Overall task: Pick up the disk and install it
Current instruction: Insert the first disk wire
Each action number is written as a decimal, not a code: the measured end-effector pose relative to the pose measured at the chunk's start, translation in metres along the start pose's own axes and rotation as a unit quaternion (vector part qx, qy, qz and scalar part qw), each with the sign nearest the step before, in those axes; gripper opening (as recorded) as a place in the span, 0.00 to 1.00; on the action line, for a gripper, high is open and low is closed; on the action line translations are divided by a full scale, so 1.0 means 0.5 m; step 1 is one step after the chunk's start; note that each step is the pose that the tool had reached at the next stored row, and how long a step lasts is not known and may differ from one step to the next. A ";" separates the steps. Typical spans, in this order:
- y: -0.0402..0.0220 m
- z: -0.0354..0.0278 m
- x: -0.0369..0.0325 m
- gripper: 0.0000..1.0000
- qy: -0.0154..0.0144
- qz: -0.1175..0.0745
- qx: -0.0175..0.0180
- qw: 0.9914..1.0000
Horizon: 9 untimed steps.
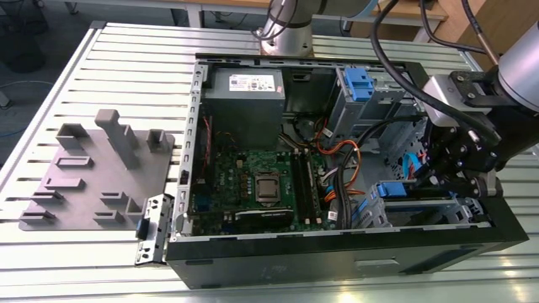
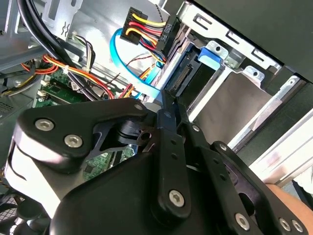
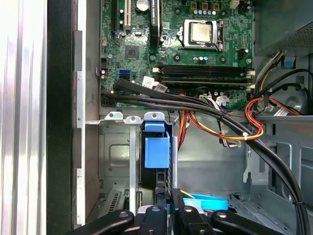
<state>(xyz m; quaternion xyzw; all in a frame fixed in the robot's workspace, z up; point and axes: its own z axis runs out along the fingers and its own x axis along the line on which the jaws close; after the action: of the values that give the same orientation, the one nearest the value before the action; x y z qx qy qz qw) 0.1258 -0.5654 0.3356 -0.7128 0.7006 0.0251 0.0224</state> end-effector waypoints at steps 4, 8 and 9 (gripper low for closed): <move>0.000 -0.001 0.002 0.16 -0.001 -0.001 0.000 1.000; 0.000 -0.001 0.004 0.16 -0.002 -0.001 0.000 1.000; 0.000 -0.001 0.005 0.16 -0.002 -0.002 0.000 1.000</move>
<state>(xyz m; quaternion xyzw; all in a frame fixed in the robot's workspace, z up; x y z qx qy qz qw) 0.1258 -0.5679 0.3358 -0.7139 0.6994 0.0266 0.0239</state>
